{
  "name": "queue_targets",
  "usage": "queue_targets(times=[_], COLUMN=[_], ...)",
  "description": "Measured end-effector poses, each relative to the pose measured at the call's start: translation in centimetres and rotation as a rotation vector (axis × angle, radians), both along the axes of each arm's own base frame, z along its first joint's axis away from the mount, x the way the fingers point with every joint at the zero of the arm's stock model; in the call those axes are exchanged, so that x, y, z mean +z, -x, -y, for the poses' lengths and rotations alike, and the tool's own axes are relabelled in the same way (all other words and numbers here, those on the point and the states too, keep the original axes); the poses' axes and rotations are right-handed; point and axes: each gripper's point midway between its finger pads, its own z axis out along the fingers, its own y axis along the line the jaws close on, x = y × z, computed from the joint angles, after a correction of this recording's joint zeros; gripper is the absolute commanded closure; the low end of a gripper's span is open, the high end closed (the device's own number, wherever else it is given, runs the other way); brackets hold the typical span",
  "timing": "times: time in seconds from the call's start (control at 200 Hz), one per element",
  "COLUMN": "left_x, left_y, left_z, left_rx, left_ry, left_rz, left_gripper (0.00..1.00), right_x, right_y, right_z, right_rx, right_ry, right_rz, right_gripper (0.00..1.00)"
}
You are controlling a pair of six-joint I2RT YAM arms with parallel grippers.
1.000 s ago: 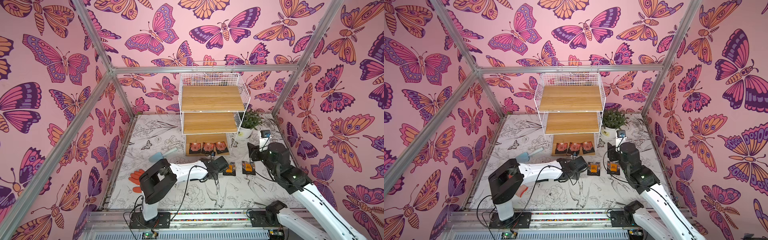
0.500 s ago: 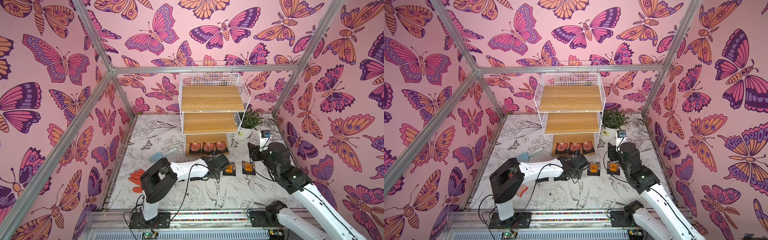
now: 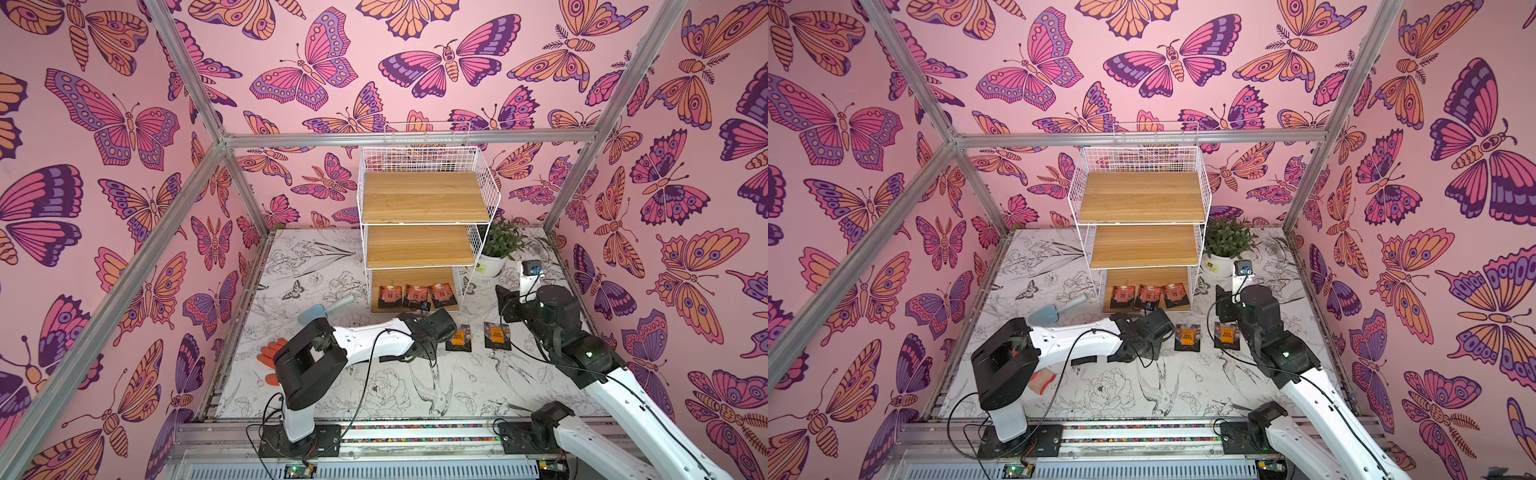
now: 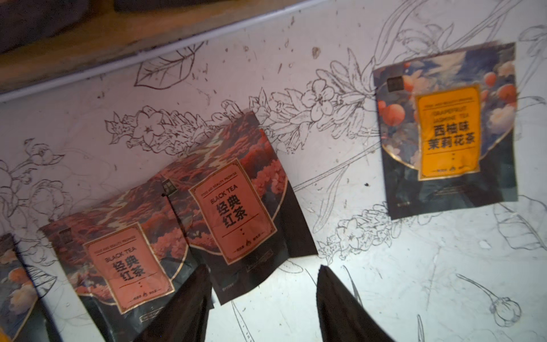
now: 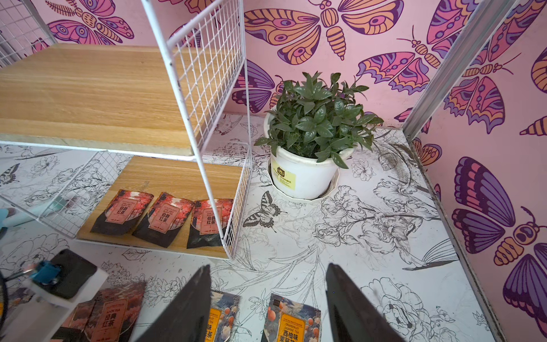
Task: Remove the tea bags from the shelf
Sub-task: Place the tea bag at the center of the board.
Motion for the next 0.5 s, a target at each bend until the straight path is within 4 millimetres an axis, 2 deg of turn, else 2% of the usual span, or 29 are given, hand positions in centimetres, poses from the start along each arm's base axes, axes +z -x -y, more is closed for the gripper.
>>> queue_targets(times=[0.08, 0.17, 0.26, 0.501], left_x=[0.6, 0.7, 0.3, -2.2], left_y=[-0.5, -1.3, -2.0, -2.7], left_z=[-0.4, -0.9, -1.2, -0.4], left_rx=[0.015, 0.03, 0.028, 0.015], left_ry=[0.015, 0.021, 0.013, -0.002], left_rz=[0.005, 0.002, -0.017, -0.09], left_gripper=[0.42, 0.55, 0.65, 0.66], right_x=[-0.1, -0.2, -0.2, -0.2], right_y=[-0.1, -0.1, -0.1, -0.1], right_z=[0.0, -0.1, -0.1, -0.1], right_rx=[0.001, 0.003, 0.003, 0.004], right_ry=[0.002, 0.002, 0.002, 0.002], right_rz=[-0.004, -0.006, -0.007, -0.007], right_gripper=[0.35, 0.35, 0.35, 0.35])
